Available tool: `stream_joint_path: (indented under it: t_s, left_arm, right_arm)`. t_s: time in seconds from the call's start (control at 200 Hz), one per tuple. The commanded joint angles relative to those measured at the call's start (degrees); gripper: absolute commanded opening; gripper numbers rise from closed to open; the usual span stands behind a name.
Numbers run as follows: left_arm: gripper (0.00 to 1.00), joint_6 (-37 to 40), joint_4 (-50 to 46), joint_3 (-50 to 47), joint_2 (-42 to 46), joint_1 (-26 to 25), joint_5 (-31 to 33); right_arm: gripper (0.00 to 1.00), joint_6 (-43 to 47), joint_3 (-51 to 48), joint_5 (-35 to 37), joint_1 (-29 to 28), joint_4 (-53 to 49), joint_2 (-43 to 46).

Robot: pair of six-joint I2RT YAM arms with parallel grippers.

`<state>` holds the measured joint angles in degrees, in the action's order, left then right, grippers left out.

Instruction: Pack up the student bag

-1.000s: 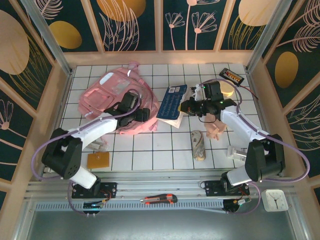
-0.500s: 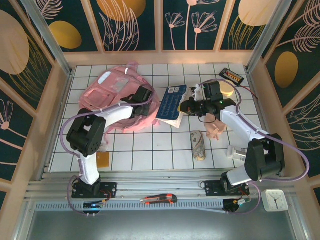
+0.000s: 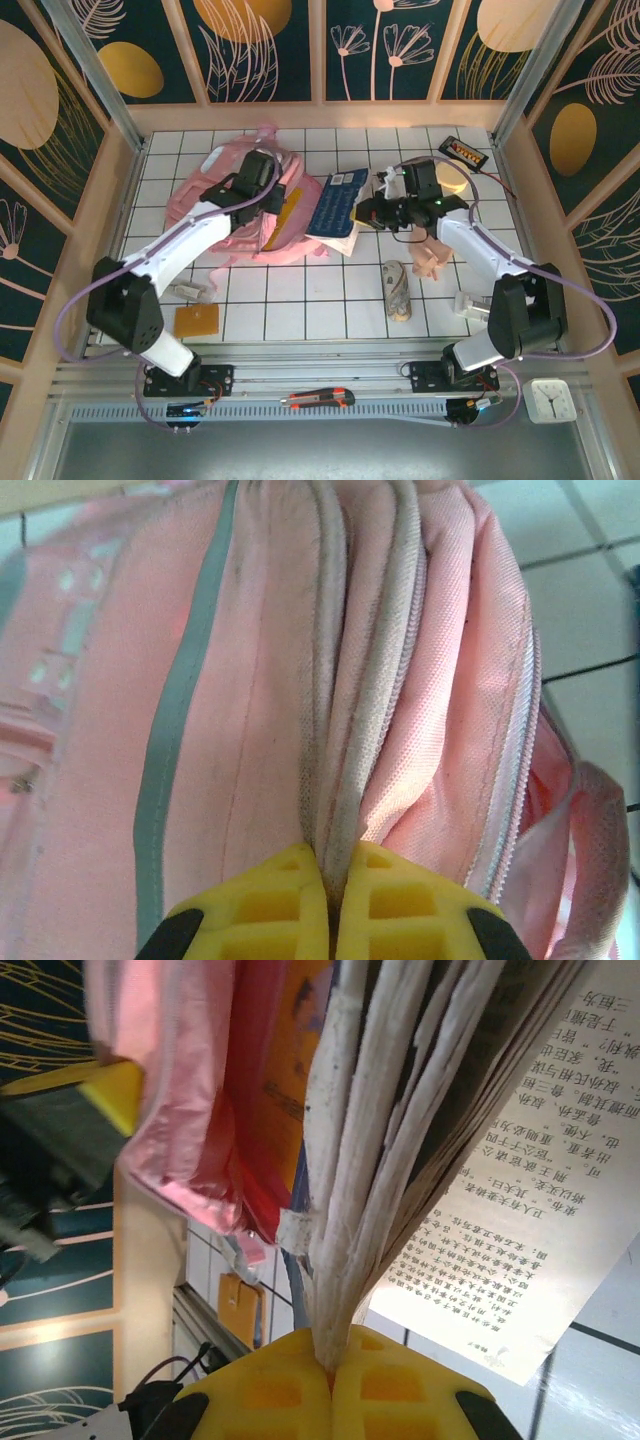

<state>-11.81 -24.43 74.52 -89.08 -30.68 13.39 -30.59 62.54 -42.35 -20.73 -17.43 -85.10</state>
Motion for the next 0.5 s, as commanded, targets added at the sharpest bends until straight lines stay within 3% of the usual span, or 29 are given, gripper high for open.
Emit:
stream_joint_path:
  t_s: [0.0, 0.37, 0.49]
  left_arm:
    - [0.00, -0.22, 0.71, 0.77, 3.03, -0.56, -3.11]
    - [0.00, -4.11, 6.52, -4.38, 7.21, -0.59, -6.93]
    - [0.00, -5.95, 9.10, -6.48, 7.58, -0.55, -8.44]
  right_arm:
    - [0.00, -2.15, 4.11, -2.92, -2.36, 5.81, -2.65]
    - [0.00, -14.54, 18.03, -5.75, -10.28, 17.25, -26.31]
    - [0.00, -18.69, 25.10, -7.06, -13.16, 28.16, -35.93]
